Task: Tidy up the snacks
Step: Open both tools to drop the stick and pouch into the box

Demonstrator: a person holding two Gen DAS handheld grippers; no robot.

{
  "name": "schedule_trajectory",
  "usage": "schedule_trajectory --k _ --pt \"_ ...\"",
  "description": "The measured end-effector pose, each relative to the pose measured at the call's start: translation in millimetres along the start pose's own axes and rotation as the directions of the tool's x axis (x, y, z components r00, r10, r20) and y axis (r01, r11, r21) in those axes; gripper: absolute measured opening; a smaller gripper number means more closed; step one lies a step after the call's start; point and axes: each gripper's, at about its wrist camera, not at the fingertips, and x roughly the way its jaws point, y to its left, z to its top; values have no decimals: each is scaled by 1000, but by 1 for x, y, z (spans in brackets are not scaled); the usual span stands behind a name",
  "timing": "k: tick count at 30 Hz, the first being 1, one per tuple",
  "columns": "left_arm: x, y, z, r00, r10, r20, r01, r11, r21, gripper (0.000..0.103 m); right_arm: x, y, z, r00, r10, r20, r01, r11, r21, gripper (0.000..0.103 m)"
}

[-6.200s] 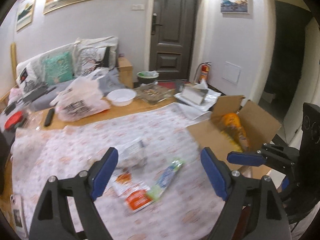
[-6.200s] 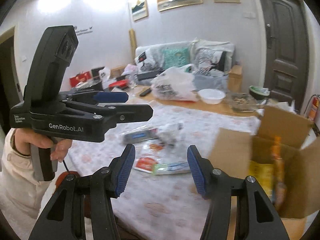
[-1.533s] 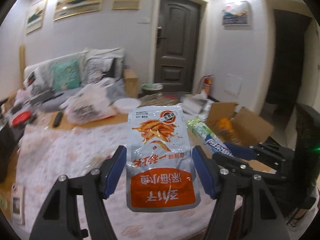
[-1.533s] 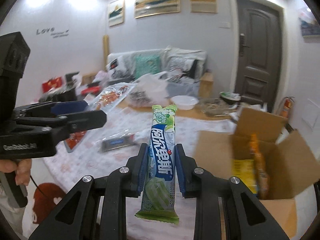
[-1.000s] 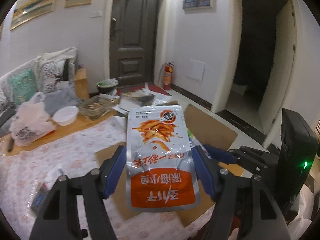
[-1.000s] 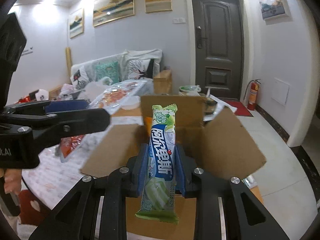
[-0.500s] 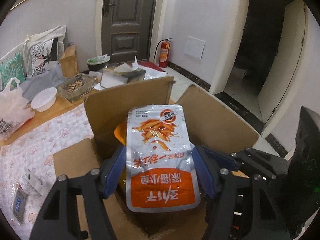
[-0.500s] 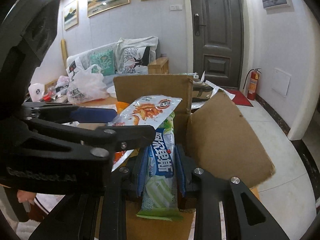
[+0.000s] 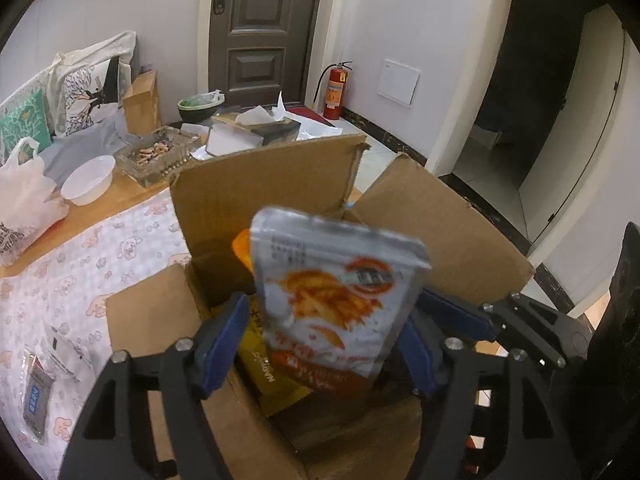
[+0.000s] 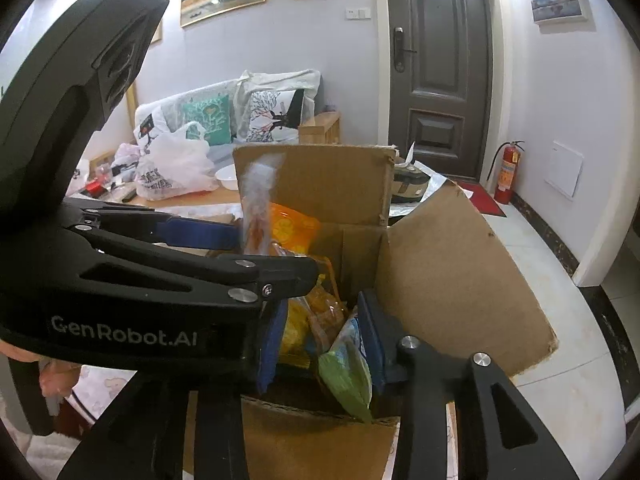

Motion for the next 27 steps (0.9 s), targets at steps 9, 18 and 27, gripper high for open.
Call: schedule_trajectory --k 9,18,27 --pt "-6 3 1 999 -6 37 6 1000 -9 70 -13 -5 0 1000 -21 23 21 1000 19 39" --pt "4 5 4 1000 -21 5 21 1000 -3 32 -20 -13 0 999 -37 38 36 999 32 39" --pt "20 9 1 998 -39 -44 39 999 -10 30 -20 -13 1 998 -51 36 49 998 35 39"
